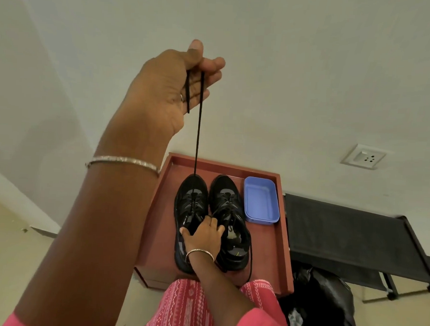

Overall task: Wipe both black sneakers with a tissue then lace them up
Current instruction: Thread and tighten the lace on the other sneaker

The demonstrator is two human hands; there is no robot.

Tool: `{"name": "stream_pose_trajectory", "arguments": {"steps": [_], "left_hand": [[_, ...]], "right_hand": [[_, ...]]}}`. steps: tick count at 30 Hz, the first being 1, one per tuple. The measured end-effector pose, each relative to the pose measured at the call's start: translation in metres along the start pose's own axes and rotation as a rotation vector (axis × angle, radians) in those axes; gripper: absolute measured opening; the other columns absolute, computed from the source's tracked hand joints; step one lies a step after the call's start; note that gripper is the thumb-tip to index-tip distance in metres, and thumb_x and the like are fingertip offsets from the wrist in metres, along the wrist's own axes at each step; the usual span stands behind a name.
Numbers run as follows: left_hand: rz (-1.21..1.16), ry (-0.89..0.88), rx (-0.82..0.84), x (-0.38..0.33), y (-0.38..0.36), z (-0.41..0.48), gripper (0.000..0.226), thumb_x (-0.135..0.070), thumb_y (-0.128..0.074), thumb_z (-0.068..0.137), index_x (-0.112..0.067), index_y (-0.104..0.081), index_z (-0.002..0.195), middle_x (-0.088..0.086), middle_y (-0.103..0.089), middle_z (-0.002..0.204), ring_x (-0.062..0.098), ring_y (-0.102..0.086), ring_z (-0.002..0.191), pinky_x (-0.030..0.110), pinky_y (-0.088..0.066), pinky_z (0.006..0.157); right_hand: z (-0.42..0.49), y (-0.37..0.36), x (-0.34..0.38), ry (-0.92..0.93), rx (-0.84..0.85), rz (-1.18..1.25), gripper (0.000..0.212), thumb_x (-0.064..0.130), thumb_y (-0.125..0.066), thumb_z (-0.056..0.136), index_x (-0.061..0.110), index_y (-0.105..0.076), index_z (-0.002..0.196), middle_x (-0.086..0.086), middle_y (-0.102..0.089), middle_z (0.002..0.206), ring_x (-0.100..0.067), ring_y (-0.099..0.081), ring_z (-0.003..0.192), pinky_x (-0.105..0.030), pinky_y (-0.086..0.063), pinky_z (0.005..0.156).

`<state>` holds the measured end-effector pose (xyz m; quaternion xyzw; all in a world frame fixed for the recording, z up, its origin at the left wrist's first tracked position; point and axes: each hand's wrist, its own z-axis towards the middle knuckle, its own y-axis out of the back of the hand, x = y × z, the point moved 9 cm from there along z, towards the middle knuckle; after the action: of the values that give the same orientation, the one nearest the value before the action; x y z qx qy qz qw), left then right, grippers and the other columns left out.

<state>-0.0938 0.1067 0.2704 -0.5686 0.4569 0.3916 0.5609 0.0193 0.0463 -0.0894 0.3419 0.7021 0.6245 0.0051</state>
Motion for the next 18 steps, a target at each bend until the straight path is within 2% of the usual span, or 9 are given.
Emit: {"name": "stream_pose_trajectory", "arguments": {"steps": [4,6,8,10,12,13,15,18], "left_hand": [[0.087,-0.005,0.003,-0.003,0.005,-0.004,0.030,-0.032,-0.056,0.103,-0.014,-0.066,0.081,-0.002,-0.079,0.094,0.009,-0.076,0.089,0.032,-0.058,0.091],[0.131,0.001,-0.039,0.000,0.013,-0.007,0.029,-0.034,-0.057,0.102,-0.016,-0.066,0.081,-0.002,-0.079,0.092,0.009,-0.076,0.088,0.034,-0.057,0.093],[0.172,0.003,-0.068,0.002,0.021,-0.013,0.029,-0.037,-0.057,0.101,-0.017,-0.068,0.082,-0.002,-0.079,0.090,0.009,-0.076,0.087,0.035,-0.056,0.095],[0.217,-0.009,-0.068,0.000,0.023,-0.022,0.031,-0.040,-0.055,0.102,-0.018,-0.071,0.087,-0.003,-0.079,0.091,0.009,-0.075,0.088,0.036,-0.054,0.096],[0.252,-0.029,-0.060,-0.006,0.023,-0.034,0.036,-0.046,-0.051,0.102,-0.018,-0.073,0.092,-0.004,-0.079,0.093,0.008,-0.075,0.091,0.036,-0.053,0.098],[0.264,-0.043,-0.056,-0.009,0.022,-0.040,0.042,-0.050,-0.048,0.102,-0.018,-0.074,0.095,-0.005,-0.079,0.094,0.009,-0.075,0.093,0.037,-0.052,0.098],[0.263,-0.068,-0.036,-0.015,0.020,-0.050,0.056,-0.061,-0.040,0.100,-0.018,-0.076,0.099,-0.005,-0.079,0.097,0.009,-0.074,0.096,0.037,-0.050,0.097],[0.305,-0.098,0.005,-0.020,0.013,-0.065,0.064,-0.066,-0.034,0.099,-0.018,-0.077,0.103,-0.007,-0.078,0.101,0.009,-0.072,0.099,0.038,-0.048,0.094]], "right_hand": [[-0.006,0.004,0.006,0.034,0.140,0.014,0.089,0.065,-0.067,0.081,0.009,-0.040,0.144,-0.006,-0.042,0.146,-0.032,-0.033,0.136,-0.042,-0.041,0.104],[-0.003,0.010,0.006,0.047,0.249,0.017,0.083,0.066,-0.067,0.080,0.008,-0.050,0.136,-0.010,-0.050,0.139,-0.034,-0.039,0.134,-0.045,-0.042,0.102],[-0.001,0.024,0.007,0.082,0.301,0.090,0.060,0.057,-0.067,0.085,0.008,-0.062,0.121,-0.013,-0.063,0.123,-0.034,-0.055,0.120,-0.041,-0.048,0.097],[-0.003,0.049,0.009,0.107,0.291,0.261,0.035,0.034,-0.066,0.091,0.011,-0.066,0.117,-0.013,-0.069,0.112,-0.029,-0.066,0.101,-0.039,-0.054,0.091],[-0.011,0.087,0.013,0.135,0.272,0.466,0.020,0.013,-0.059,0.095,0.008,-0.066,0.113,-0.013,-0.071,0.094,-0.016,-0.068,0.069,-0.030,-0.060,0.072],[-0.016,0.110,0.017,0.160,0.262,0.525,0.016,0.007,-0.056,0.097,0.006,-0.067,0.108,-0.012,-0.070,0.086,-0.009,-0.062,0.056,-0.021,-0.056,0.059],[-0.028,0.155,0.026,0.223,0.227,0.585,0.013,0.003,-0.055,0.096,0.005,-0.068,0.098,-0.009,-0.069,0.077,-0.007,-0.056,0.049,-0.015,-0.047,0.048],[-0.046,0.207,0.037,0.287,0.202,0.735,0.011,-0.001,-0.058,0.094,0.004,-0.067,0.090,-0.011,-0.069,0.075,-0.012,-0.057,0.050,-0.019,-0.045,0.046]]}}
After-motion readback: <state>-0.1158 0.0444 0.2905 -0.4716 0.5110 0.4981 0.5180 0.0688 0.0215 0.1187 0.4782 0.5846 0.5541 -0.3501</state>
